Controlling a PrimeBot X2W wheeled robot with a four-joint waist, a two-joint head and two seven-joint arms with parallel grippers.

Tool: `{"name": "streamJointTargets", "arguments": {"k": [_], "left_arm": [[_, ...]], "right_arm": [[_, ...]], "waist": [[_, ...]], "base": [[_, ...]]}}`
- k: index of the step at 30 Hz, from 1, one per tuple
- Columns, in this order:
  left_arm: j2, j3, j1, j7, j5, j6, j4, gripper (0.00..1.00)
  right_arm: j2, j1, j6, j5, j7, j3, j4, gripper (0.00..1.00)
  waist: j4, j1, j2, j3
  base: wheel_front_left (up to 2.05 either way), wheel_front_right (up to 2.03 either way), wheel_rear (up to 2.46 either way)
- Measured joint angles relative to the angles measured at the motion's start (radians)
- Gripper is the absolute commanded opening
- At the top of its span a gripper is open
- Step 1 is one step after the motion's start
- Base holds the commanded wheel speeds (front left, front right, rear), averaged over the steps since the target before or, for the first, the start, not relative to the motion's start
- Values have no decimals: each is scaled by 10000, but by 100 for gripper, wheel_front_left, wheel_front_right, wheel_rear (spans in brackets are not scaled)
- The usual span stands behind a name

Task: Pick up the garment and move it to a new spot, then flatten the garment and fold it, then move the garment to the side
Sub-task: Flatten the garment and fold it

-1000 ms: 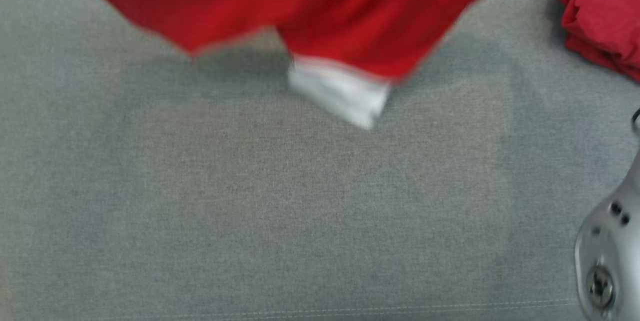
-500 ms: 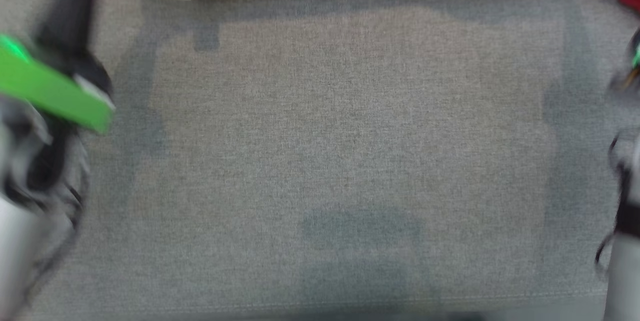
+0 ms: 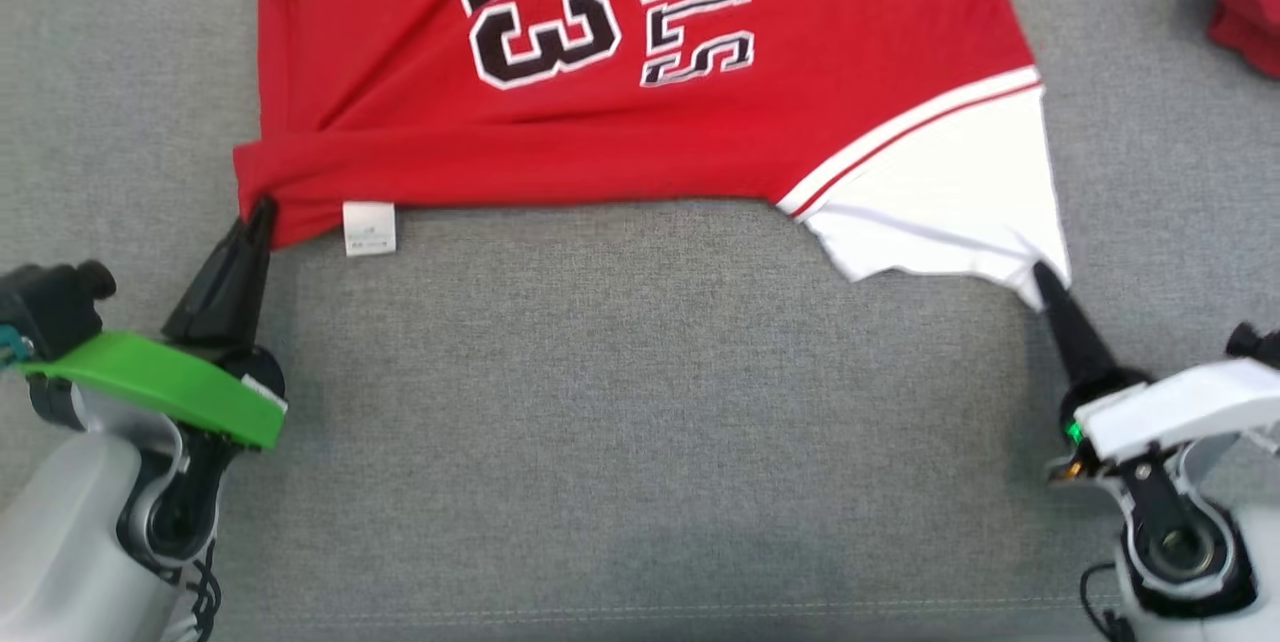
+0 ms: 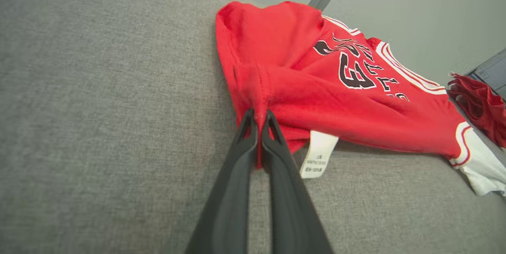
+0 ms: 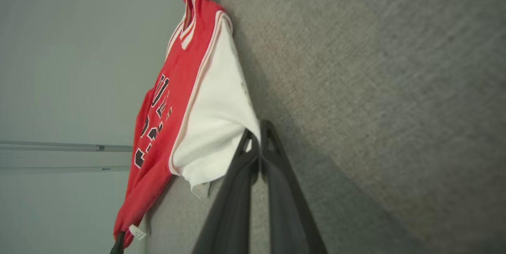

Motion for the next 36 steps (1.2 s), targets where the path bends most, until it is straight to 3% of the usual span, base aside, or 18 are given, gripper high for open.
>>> {"name": "streamJointTargets", "arguments": {"k": [7, 11, 17, 20, 21, 22, 23, 30, 36], "left_arm": [[-73, 79, 1057, 0, 40, -73, 428, 0], [-121, 123, 1430, 0, 109, -77, 468, 0], [-481, 343, 1787, 0, 188, -163, 527, 15], [-639, 376, 1801, 0, 263, -163, 648, 44], [-700, 326, 1807, 0, 353, -163, 706, 60], [-736, 270, 1832, 0, 420, -163, 754, 87], [-746, 188, 1883, -2, 481, -165, 809, 100], [-1003, -784, 2239, 276, 458, -171, 1198, 100], [-957, -922, 2250, 391, 217, -174, 1204, 100]], "right_arm": [[79, 1729, 479, -79, 232, 715, -495, 0], [52, 2449, 535, -221, 464, 777, -690, 0], [-268, 3131, 594, -355, 706, 872, -949, 0], [-303, 3123, 656, -656, 596, 809, -1003, 0], [-301, 3116, 656, -723, 527, 798, -1018, 0], [-299, 3105, 658, -763, 523, 809, -1045, 0], [-297, 3077, 658, -842, 514, 840, -1055, 0], [-280, 3076, 669, -1114, 355, 965, -1164, 0], [-353, 3126, 642, -1289, 353, 963, -1197, 0]], "waist": [[124, -1, 0, -872], [154, 0, 0, -1221], [73, -1, 0, -1544], [-29, 0, 0, -1608], [-50, 0, 0, -1637], [-67, 0, 0, -1668], [-84, 0, 0, -1700], [18, -1, 0, -1899], [323, 0, 0, -2030]], "base": [[0, 0, 0], [0, 0, 0], [0, 0, 0], [0, 0, 0], [0, 0, 0], [0, 0, 0], [0, 0, 0], [0, 0, 0], [0, 0, 0]]}}
